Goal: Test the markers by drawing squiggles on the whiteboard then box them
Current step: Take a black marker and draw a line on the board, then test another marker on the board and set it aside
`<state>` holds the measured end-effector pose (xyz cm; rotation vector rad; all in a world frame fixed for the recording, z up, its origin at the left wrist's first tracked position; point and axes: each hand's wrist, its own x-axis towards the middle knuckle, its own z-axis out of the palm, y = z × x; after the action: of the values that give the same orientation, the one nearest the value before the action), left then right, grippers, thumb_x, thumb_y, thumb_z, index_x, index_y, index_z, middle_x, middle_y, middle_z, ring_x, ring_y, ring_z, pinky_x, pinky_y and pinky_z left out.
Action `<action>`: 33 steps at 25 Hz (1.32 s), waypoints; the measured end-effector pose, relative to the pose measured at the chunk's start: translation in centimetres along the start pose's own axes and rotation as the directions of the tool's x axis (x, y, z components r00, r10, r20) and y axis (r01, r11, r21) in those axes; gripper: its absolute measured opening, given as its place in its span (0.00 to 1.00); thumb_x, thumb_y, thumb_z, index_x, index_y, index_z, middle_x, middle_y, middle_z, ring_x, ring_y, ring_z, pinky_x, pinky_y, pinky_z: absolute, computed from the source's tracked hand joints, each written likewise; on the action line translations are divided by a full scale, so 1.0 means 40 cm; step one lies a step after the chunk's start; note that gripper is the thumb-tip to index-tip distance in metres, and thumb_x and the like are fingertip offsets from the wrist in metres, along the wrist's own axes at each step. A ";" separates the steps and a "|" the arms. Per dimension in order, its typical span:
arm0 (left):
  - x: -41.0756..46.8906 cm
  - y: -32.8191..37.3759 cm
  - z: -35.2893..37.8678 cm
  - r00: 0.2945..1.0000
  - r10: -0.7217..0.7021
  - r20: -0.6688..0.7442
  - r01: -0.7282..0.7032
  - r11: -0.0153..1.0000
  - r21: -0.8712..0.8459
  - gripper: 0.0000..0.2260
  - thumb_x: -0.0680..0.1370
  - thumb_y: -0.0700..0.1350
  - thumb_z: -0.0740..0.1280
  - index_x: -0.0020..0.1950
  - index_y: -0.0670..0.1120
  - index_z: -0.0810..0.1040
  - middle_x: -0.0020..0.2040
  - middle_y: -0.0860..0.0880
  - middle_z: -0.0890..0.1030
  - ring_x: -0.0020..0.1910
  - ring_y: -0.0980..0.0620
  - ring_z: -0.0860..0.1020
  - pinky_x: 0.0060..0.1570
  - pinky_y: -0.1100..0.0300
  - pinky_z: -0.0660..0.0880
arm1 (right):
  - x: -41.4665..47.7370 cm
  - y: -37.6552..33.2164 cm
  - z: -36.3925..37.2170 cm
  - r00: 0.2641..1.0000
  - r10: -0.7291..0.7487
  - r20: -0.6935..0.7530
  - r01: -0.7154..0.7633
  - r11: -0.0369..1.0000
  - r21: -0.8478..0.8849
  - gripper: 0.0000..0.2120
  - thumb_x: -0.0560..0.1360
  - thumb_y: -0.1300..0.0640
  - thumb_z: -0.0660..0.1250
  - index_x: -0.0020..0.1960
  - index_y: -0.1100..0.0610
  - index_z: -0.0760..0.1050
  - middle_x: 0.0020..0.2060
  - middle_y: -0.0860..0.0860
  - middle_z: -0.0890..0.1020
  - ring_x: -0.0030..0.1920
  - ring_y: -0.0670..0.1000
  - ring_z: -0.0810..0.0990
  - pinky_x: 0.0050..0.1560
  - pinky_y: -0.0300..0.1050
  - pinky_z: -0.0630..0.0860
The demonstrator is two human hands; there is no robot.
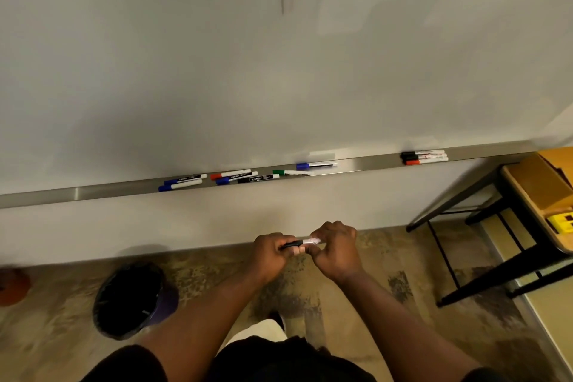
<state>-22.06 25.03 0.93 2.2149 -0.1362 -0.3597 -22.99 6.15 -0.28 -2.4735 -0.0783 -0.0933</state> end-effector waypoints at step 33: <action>0.429 0.950 -1.184 -0.075 0.949 -0.307 -0.342 0.265 0.902 0.14 0.78 0.54 0.66 0.61 0.52 0.82 0.73 0.50 0.71 0.76 0.50 0.63 0.75 0.41 0.54 | 0.649 -0.766 -0.855 0.423 -0.257 -0.869 0.510 0.860 -0.006 0.07 0.74 0.54 0.73 0.52 0.49 0.81 0.41 0.42 0.81 0.41 0.43 0.79 0.40 0.40 0.74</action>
<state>9.71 33.25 54.82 2.1143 -0.9606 1.7944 -1.20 9.93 47.60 -1.8208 -0.2229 -1.4131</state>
